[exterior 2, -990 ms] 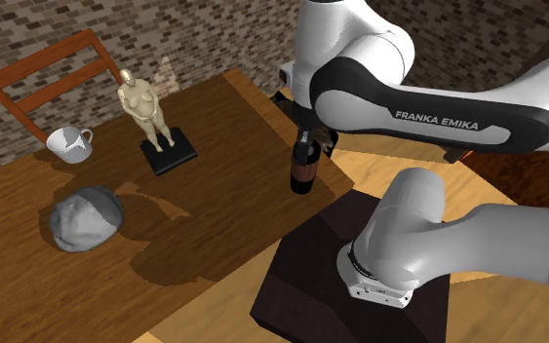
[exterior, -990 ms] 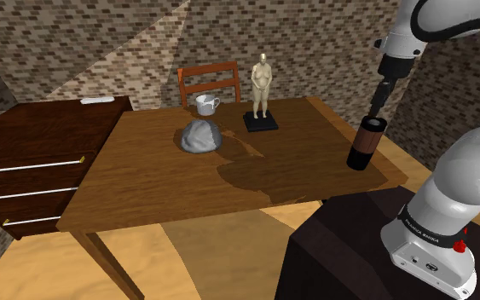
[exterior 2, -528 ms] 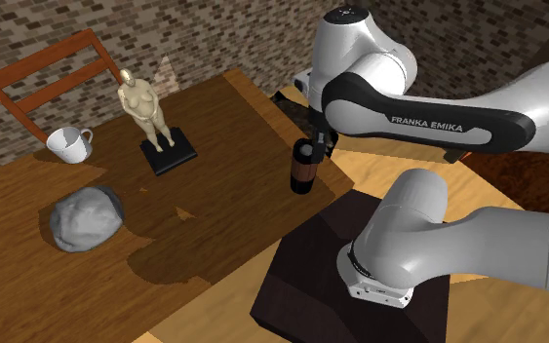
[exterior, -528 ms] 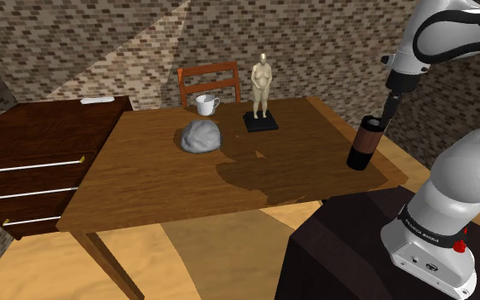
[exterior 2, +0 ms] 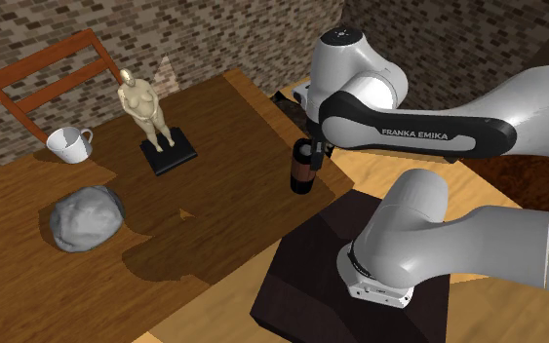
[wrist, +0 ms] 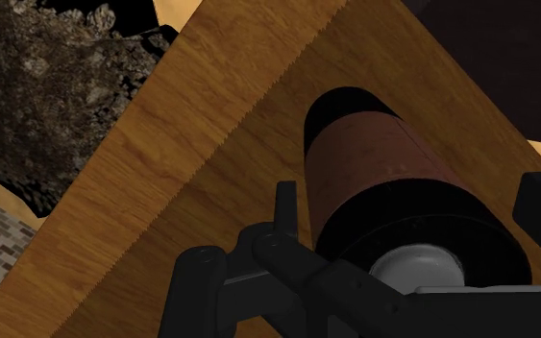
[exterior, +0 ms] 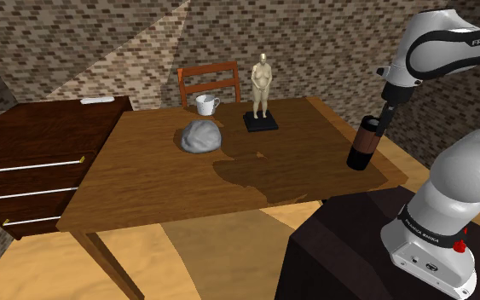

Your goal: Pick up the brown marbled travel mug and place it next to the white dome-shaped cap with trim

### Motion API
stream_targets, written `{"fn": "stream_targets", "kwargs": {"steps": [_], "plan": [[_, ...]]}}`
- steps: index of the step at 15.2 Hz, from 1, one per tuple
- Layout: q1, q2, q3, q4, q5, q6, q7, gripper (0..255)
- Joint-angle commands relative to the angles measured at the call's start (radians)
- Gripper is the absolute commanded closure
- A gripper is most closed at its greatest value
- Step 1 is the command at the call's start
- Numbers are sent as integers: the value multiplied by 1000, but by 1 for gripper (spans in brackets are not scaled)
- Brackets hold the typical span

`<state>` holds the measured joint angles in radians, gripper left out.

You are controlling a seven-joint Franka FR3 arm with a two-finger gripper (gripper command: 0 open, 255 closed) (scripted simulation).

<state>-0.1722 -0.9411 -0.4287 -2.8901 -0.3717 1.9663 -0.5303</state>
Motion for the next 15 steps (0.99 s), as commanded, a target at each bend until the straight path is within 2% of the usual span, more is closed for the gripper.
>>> {"fn": "stream_targets", "kwargs": {"steps": [1,5,6,15], "plan": [[-1,-1,-1,-2,-1,1,0,0],[-1,-1,-1,-2,-1,1,0,0],[-1,-1,-1,-2,-1,1,0,255],[-1,-1,-1,-2,-1,1,0,255]]}}
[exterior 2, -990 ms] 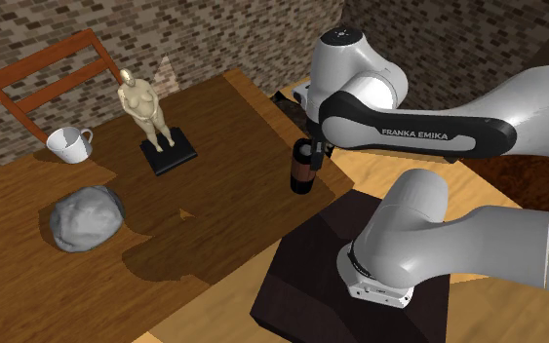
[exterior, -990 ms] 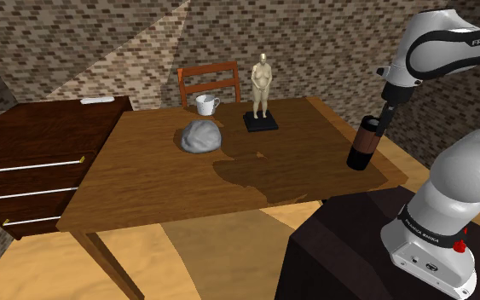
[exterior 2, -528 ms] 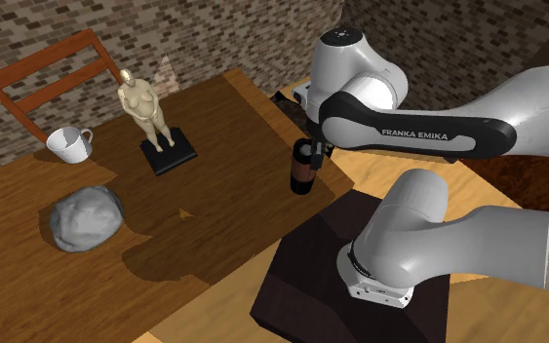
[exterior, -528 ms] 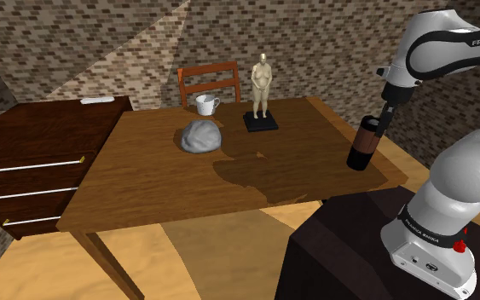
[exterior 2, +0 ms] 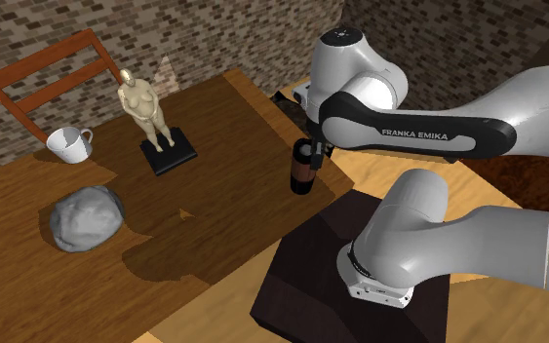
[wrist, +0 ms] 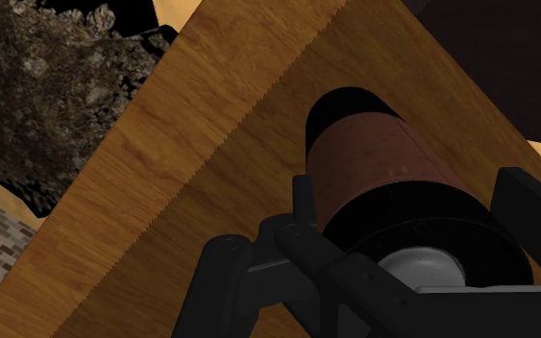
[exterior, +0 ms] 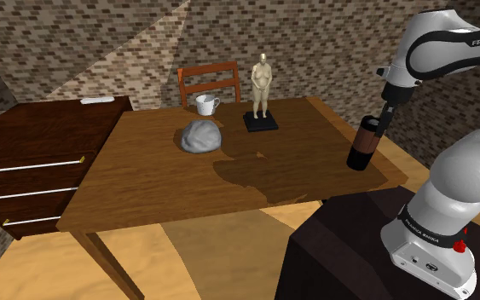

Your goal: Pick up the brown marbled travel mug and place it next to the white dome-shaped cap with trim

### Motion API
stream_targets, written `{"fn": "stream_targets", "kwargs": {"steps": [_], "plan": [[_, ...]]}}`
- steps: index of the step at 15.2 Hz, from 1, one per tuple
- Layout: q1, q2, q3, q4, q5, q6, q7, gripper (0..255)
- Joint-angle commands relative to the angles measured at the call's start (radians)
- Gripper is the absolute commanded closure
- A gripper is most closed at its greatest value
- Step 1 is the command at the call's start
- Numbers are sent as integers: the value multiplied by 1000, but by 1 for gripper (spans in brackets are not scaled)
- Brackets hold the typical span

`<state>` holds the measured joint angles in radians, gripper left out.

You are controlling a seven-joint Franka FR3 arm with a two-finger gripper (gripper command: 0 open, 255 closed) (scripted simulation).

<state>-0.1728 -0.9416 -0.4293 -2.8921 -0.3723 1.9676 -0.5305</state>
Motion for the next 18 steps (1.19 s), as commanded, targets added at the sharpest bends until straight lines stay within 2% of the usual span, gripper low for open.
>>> {"fn": "stream_targets", "kwargs": {"steps": [1,18], "plan": [[2,-6,5,11,5,-16,-1,255],[35,-42,81,217,82,-256,-8,255]]}}
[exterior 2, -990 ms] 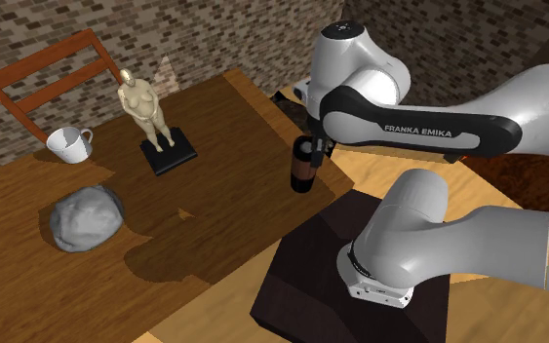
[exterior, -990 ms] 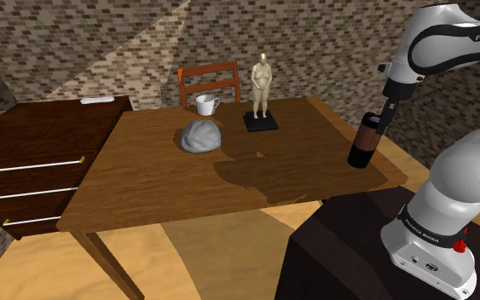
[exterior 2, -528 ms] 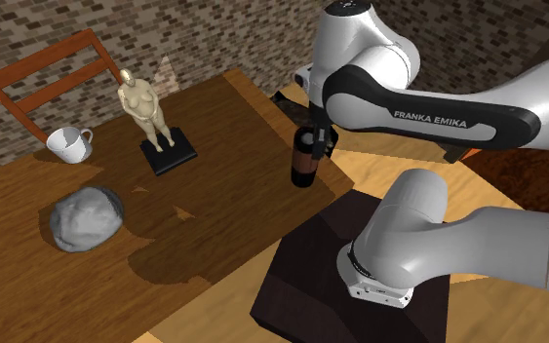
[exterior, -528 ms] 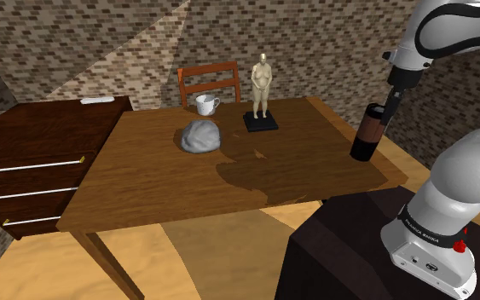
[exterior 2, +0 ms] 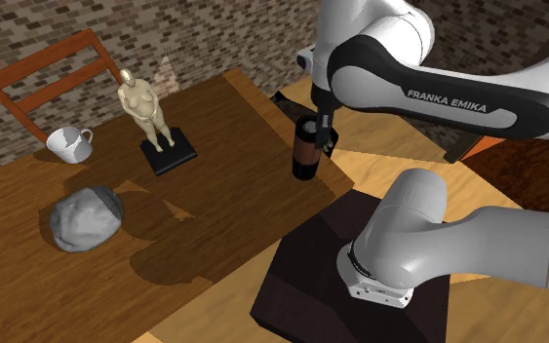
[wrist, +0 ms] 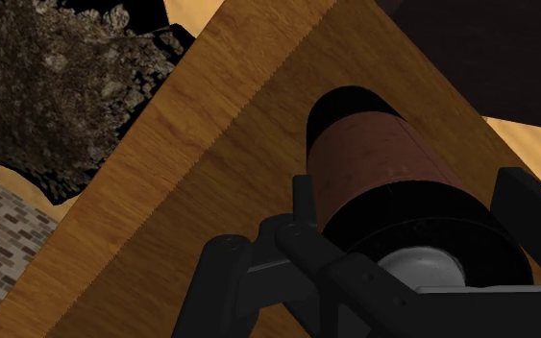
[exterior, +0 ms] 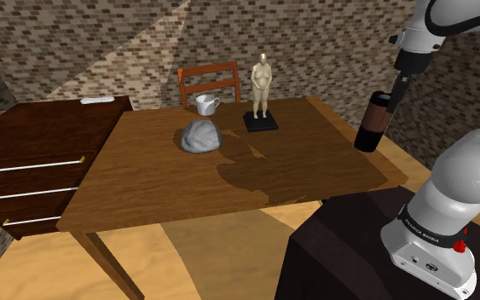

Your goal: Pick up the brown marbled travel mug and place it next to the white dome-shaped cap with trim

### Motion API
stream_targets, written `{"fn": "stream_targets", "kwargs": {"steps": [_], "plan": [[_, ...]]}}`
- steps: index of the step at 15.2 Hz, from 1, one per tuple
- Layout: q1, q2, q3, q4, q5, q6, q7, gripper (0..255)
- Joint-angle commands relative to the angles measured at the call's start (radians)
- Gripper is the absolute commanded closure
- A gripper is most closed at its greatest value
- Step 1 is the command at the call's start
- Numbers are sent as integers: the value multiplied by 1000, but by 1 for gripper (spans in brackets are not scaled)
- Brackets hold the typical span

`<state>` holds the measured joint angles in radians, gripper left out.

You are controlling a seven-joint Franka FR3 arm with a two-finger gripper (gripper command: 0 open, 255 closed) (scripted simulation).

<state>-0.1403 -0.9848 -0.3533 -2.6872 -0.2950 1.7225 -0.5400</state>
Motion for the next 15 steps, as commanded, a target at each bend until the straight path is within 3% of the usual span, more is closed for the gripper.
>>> {"fn": "stream_targets", "kwargs": {"steps": [1,15], "plan": [[5,2,9,26,9,-24,1,255],[27,38,52,229,53,-189,-7,255]]}}
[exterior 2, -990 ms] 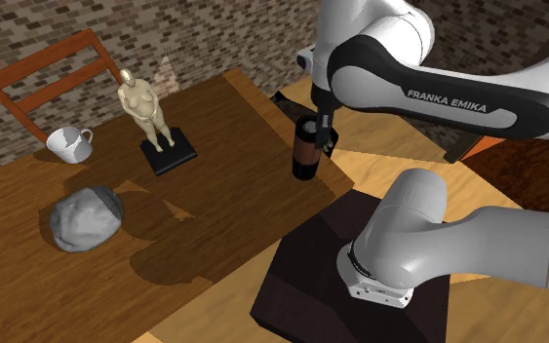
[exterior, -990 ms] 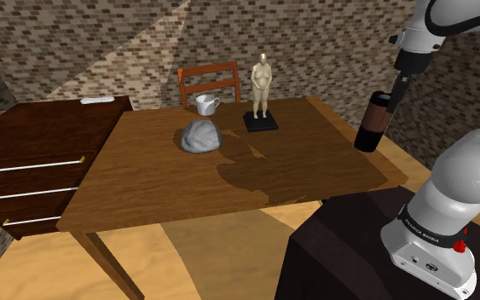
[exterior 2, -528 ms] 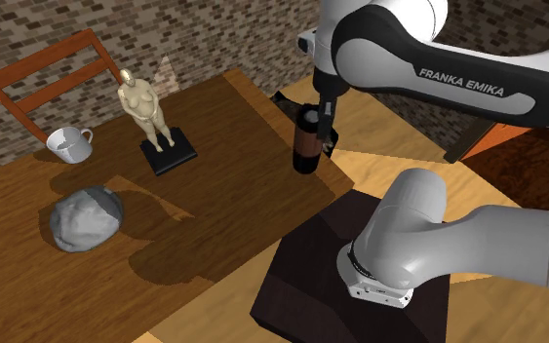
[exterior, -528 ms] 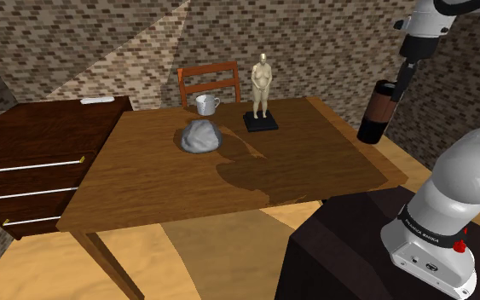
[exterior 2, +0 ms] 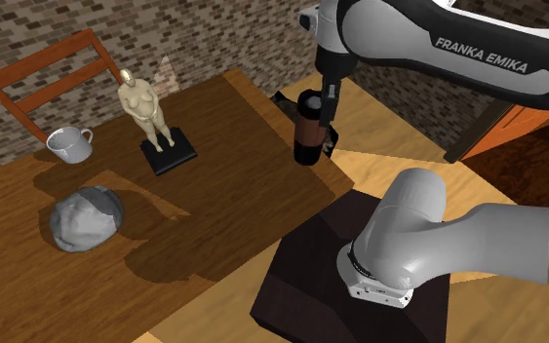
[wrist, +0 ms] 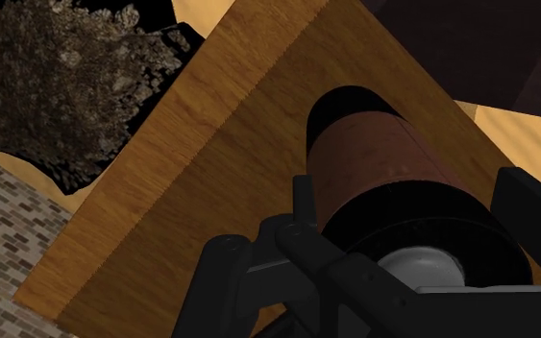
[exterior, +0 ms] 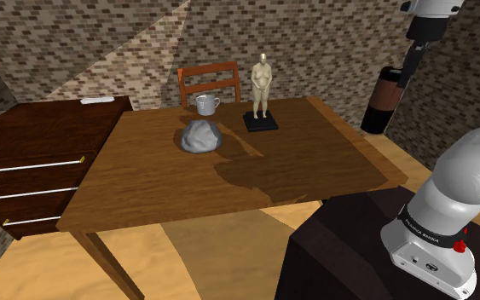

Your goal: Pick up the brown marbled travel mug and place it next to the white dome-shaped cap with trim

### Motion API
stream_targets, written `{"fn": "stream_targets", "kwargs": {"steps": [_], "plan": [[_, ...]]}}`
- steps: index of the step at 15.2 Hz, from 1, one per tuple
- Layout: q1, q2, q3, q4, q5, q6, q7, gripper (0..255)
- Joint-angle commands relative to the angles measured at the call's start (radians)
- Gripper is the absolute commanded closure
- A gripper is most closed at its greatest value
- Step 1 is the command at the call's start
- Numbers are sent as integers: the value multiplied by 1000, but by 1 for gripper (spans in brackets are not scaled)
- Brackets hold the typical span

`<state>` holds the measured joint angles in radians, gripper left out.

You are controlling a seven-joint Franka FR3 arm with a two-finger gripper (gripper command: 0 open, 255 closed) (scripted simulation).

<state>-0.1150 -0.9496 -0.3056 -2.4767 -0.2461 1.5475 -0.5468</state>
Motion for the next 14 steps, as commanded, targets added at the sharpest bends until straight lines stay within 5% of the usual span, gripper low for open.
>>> {"fn": "stream_targets", "kwargs": {"steps": [1,14], "plan": [[3,7,7,34,7,-26,-1,255],[20,77,33,248,36,-171,-11,255]]}}
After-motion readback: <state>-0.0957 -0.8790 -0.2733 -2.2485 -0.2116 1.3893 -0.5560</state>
